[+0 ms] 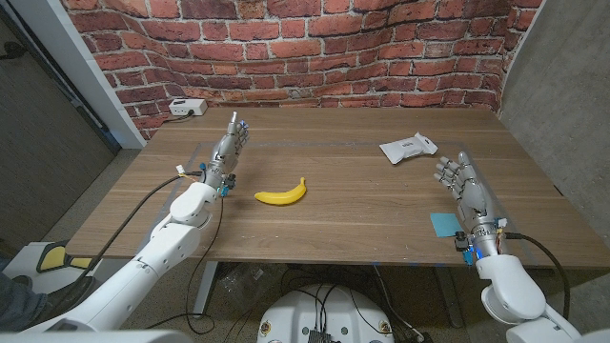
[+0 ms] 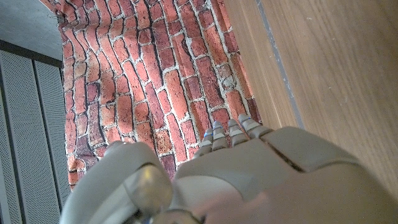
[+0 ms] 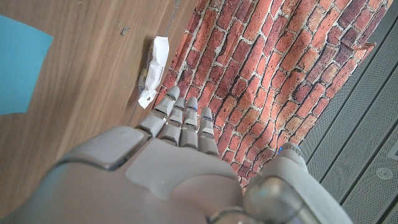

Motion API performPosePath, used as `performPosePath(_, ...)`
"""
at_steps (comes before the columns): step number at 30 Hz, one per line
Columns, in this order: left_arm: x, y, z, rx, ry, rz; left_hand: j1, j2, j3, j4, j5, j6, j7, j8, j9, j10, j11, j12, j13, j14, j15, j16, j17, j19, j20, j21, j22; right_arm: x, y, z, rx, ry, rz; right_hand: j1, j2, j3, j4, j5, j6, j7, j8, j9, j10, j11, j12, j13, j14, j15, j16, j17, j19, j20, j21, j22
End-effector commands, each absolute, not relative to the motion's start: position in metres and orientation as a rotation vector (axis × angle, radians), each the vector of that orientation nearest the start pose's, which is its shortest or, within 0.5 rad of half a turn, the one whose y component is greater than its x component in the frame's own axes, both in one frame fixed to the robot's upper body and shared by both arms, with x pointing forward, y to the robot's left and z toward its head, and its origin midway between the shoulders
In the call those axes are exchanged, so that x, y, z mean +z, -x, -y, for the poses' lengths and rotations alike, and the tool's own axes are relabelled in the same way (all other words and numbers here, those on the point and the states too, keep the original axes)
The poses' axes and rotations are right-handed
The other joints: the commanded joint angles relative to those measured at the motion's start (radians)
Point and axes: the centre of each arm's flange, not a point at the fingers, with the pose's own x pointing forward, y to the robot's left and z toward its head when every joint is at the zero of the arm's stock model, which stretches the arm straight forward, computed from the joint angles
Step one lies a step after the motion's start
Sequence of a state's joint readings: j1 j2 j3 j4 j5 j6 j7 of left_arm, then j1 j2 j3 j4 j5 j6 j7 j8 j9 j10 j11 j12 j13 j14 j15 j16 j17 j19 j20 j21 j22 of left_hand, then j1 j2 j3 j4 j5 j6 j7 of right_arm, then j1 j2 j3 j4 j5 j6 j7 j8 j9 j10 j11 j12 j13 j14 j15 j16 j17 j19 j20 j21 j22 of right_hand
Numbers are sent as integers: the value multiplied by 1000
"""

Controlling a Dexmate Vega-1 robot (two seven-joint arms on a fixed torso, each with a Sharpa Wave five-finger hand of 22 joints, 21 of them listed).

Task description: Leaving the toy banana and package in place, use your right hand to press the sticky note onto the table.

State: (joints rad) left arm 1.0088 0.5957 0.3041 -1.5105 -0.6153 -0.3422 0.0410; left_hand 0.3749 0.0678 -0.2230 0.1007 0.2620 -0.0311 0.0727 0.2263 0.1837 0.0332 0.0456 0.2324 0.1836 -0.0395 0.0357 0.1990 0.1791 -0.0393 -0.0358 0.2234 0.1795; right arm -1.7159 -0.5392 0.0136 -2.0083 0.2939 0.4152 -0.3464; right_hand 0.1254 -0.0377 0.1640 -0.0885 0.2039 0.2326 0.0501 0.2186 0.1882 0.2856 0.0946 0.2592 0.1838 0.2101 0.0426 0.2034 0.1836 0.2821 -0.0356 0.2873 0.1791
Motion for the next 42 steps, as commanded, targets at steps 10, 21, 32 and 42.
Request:
performPosePath(10, -31, -602, -294, -187, 9, 689, 2, 5, -4, -6, -3, 23, 5, 3, 2, 17, -4, -1, 3, 19, 3, 0, 3, 7, 0, -4, 1, -175, -388, 334, -188, 86, 693, 0, 0, -2, -8, 5, 13, 2, 2, 6, 30, -6, 6, 4, 20, -1, 1, 3, 25, 1, -1, 3)
performPosePath(21, -29, -598, -290, -179, 8, 687, 3, 8, -5, -6, -5, 29, 4, 1, 2, 21, -5, -2, 4, 20, 2, -2, 3, 8, 0, -5, 1, -183, -377, 337, -189, 102, 691, 2, -3, -6, -10, 9, 22, 0, 2, 6, 51, -9, 10, 4, 47, -14, 6, 2, 52, -5, 1, 3)
performPosePath(32, -24, -595, -284, -184, -4, 690, 5, 11, -6, -6, -7, 35, 5, 0, 2, 25, -5, -3, 4, 25, 2, -2, 4, 11, 1, -6, 0, -194, -371, 338, -217, 133, 687, 2, -5, -9, -11, 11, 43, -10, 8, 7, 63, -18, 11, 4, 53, -17, 4, 2, 61, -10, -2, 3)
performPosePath(42, -21, -599, -279, -207, -6, 683, 6, 13, -6, -6, -9, 37, 3, -2, 2, 27, -6, -5, 4, 28, 2, -3, 4, 12, 2, -7, 0, -192, -367, 330, -283, 289, 673, -1, -5, -12, -10, 13, 56, -17, 10, 7, 66, -25, 9, 4, 50, -15, -1, 3, 58, -6, -9, 3)
